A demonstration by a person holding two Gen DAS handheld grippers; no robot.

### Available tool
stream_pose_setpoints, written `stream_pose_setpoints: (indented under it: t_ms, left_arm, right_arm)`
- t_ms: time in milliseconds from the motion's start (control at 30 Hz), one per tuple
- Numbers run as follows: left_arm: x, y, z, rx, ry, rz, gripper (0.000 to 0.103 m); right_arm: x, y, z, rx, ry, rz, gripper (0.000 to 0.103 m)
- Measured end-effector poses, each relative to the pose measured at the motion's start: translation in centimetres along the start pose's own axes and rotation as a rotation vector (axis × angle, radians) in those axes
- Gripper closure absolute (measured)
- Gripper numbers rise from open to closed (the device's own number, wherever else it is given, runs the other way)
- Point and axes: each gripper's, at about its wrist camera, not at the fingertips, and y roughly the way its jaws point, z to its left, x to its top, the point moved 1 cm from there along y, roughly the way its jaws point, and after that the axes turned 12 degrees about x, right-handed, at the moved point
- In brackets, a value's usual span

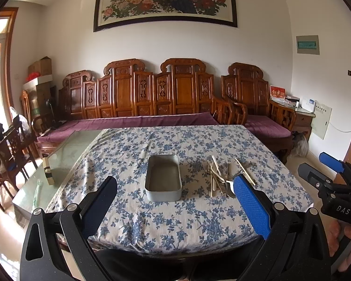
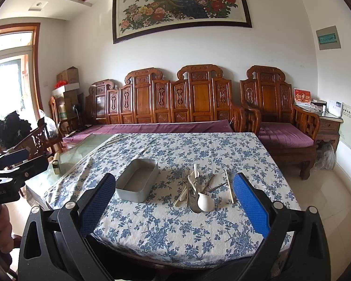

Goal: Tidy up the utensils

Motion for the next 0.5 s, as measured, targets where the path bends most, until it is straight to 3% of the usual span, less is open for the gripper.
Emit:
stream_pose_setpoints:
  t_ms: [267, 500]
  left_arm:
    - [-0.6, 3.3, -0.3, -0.017, 0.023, 0.063, 0.007]
    - [-1.1, 7.2, -1.4, -0.069, 0.054, 0.115, 0.007]
  right_arm:
    - [-0.6, 2.3, -1.5, 0.01, -0.006, 0.048, 0.003]
    - [-1.2, 6.1, -4.0, 0.02, -0.029, 0.129, 0.016]
